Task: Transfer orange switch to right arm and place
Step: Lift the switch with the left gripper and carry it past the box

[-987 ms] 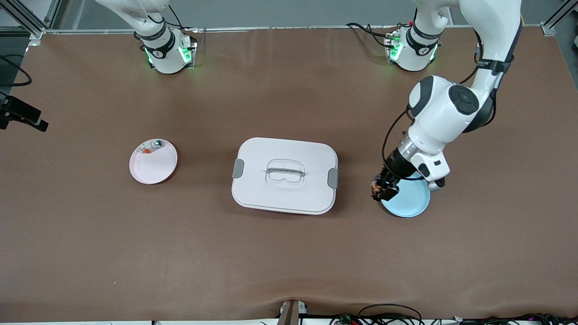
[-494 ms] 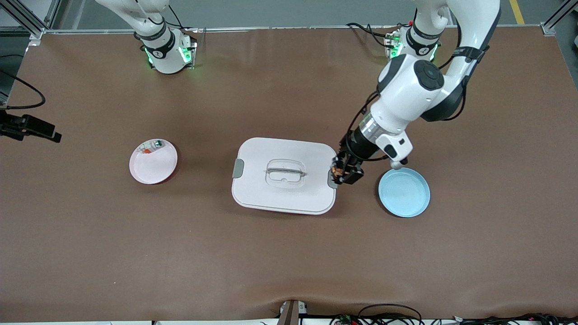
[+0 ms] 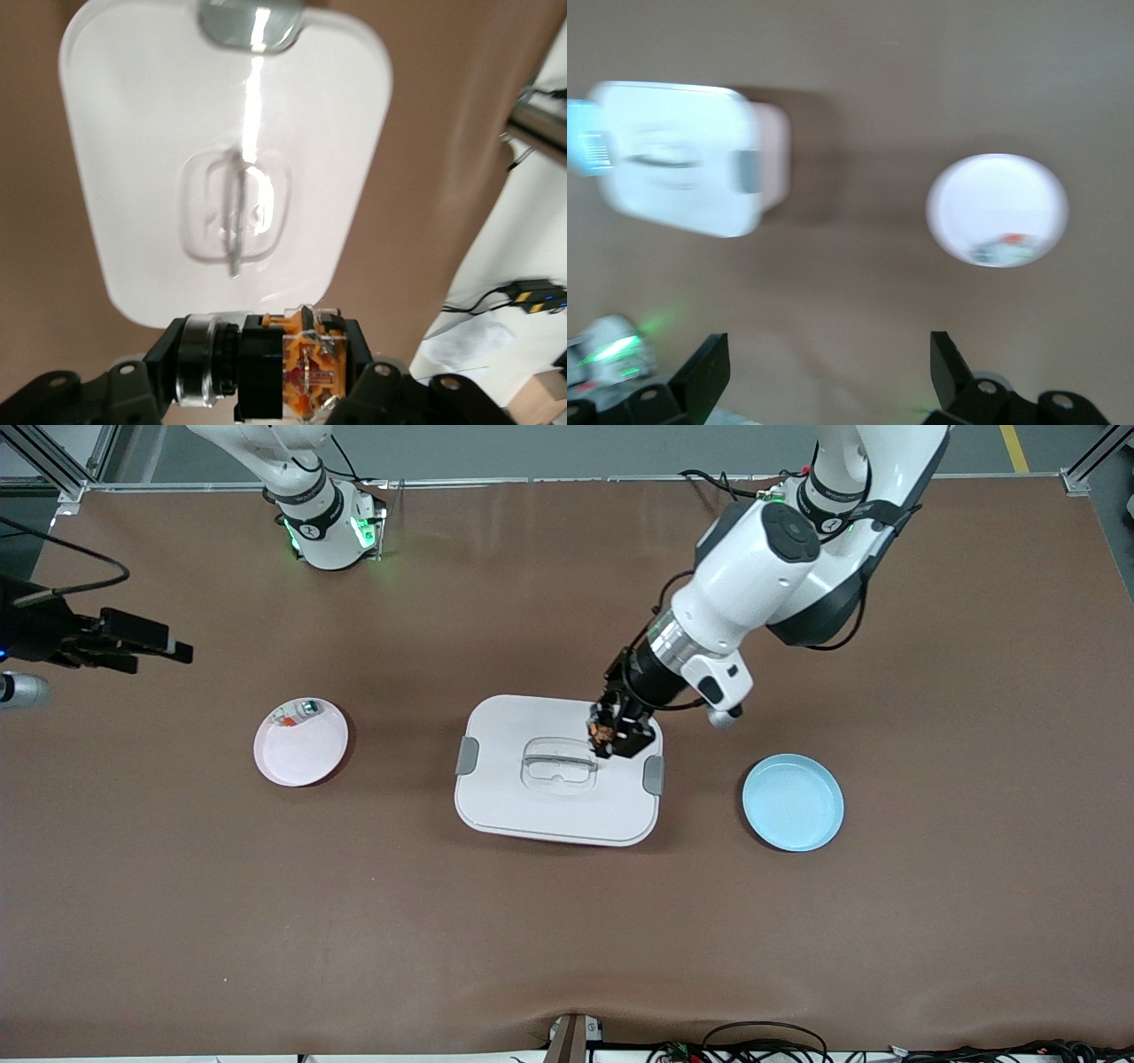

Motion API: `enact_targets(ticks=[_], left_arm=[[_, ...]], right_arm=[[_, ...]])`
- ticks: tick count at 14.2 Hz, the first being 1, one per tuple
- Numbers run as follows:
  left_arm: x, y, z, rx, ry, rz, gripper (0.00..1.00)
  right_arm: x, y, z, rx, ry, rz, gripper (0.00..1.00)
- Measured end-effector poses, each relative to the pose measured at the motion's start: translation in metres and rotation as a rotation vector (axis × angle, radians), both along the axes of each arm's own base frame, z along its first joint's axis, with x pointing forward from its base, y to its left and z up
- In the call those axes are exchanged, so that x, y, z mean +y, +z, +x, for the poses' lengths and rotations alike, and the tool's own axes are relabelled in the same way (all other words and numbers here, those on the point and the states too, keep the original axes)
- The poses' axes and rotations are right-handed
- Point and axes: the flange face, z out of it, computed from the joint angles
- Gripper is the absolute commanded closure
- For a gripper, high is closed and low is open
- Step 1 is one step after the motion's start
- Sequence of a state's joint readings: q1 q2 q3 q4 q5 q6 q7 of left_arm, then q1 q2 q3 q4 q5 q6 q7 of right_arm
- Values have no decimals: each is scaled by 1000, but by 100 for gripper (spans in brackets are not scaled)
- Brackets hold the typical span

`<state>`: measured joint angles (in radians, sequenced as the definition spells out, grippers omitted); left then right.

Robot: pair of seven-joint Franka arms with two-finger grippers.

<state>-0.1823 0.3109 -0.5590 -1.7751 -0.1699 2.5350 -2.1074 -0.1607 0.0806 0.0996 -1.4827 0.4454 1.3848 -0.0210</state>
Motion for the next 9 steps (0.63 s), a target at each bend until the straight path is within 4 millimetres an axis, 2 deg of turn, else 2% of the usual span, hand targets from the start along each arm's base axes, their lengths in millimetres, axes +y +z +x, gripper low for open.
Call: enact_targets(ticks=[2, 5, 7, 9], left_arm=[[-25, 6, -19, 24, -5, -14, 65], [-56, 35, -39, 48, -4, -52, 65], [-67, 57, -48, 92, -21, -79, 65], [-76, 72, -58, 144, -44, -100, 65]], right_arm=[[17, 11, -13, -28, -8, 106, 0], [42, 24, -33, -61, 1, 169, 0], [58, 18, -46, -74, -25, 220, 0], [66, 6, -64, -78, -71, 288, 0]])
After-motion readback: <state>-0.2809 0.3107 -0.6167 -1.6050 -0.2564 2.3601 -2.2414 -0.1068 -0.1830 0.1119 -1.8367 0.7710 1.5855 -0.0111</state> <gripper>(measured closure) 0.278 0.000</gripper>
